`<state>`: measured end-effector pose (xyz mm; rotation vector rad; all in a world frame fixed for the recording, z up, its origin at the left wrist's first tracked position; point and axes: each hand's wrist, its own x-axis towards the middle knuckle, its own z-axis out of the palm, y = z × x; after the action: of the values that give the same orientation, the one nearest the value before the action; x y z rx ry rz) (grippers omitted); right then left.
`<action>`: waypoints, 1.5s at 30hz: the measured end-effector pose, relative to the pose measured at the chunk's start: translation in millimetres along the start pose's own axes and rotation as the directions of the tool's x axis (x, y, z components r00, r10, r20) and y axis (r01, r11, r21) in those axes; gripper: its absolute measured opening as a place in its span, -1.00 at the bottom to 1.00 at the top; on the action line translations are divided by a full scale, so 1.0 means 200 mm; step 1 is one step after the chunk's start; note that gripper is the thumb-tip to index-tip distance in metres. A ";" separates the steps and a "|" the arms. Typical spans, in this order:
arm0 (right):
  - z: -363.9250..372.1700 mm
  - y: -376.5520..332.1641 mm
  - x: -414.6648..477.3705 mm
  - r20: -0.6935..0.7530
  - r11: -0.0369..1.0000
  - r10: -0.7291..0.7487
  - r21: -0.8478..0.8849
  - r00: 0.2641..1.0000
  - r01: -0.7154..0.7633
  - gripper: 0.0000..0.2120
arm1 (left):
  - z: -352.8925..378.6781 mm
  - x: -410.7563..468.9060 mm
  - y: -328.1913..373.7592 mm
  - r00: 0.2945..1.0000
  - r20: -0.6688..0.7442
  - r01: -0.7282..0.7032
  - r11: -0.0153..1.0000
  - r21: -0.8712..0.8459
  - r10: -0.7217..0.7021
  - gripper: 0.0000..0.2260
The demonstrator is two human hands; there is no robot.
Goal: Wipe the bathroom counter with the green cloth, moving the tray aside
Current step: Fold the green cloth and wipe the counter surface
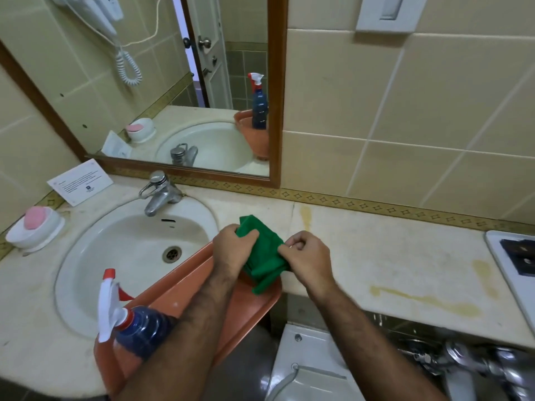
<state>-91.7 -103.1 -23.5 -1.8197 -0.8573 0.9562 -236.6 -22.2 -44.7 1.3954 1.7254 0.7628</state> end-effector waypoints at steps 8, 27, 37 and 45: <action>-0.29 0.29 0.14 0.063 0.991 0.132 -0.020 0.989 -0.131 -0.86 | 0.43 0.08 0.33 0.955 0.208 -0.291 0.810 0.509 0.213 -0.66; -1.07 0.86 0.90 0.142 0.477 0.157 -0.877 0.977 0.051 0.05 | 1.20 0.18 0.13 0.952 0.158 -0.298 0.675 0.675 0.263 -0.35; -1.06 0.84 0.87 0.130 0.479 0.107 -0.876 0.986 0.064 -0.01 | 1.08 -0.15 -0.14 0.878 0.312 -0.473 0.558 0.681 0.363 -0.41; -1.06 0.86 0.88 0.143 0.460 0.107 -0.884 0.984 0.078 -0.10 | 1.30 -0.08 0.07 0.921 0.216 -0.381 0.631 0.675 0.325 -0.33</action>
<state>202.5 -98.7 -159.5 -2.6461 -1.6982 0.6998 -6.1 -38.9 -164.1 2.3168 1.7812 0.1968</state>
